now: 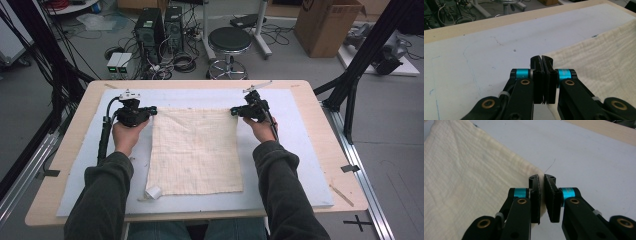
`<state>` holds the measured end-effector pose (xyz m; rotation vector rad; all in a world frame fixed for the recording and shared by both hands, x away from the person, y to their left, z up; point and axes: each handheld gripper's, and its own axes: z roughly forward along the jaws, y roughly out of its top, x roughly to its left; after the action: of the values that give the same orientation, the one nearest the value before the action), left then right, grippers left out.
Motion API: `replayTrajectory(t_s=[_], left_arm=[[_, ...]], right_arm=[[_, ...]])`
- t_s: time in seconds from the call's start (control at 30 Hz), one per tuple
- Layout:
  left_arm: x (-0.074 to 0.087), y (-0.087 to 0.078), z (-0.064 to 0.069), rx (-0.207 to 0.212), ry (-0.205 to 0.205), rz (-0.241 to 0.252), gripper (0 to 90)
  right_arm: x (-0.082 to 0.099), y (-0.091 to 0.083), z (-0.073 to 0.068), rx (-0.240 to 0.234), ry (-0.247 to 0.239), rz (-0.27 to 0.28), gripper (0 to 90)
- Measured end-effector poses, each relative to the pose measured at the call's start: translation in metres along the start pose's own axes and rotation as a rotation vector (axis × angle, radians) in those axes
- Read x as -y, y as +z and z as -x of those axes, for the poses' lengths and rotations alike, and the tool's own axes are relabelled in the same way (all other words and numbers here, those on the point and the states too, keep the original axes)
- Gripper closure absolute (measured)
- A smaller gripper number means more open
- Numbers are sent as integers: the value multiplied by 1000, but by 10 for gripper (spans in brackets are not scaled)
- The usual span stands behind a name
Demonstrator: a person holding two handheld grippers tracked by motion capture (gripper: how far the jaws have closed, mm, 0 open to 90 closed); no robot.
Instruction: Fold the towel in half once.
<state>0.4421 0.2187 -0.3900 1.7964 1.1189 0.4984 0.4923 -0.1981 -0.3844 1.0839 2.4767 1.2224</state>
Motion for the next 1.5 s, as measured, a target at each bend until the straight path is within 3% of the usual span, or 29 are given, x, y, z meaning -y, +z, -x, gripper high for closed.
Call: replayTrajectory(t_s=[0.37, 0.6, 1.03, 1.5], left_arm=[[-1, -5, 4, 30, 9, -11, 878], [-4, -14, 11, 51, 30, 0, 879], [-8, -28, 23, 69, 73, -6, 879], [4, -42, 24, 95, 49, 30, 879]], right_arm=[[1, -5, -1, -38, 14, 12, 836], [1, -14, -6, -71, -1, 39, 836], [5, -29, -13, -92, -17, 55, 836], [7, -39, -23, -131, -39, 72, 836]])
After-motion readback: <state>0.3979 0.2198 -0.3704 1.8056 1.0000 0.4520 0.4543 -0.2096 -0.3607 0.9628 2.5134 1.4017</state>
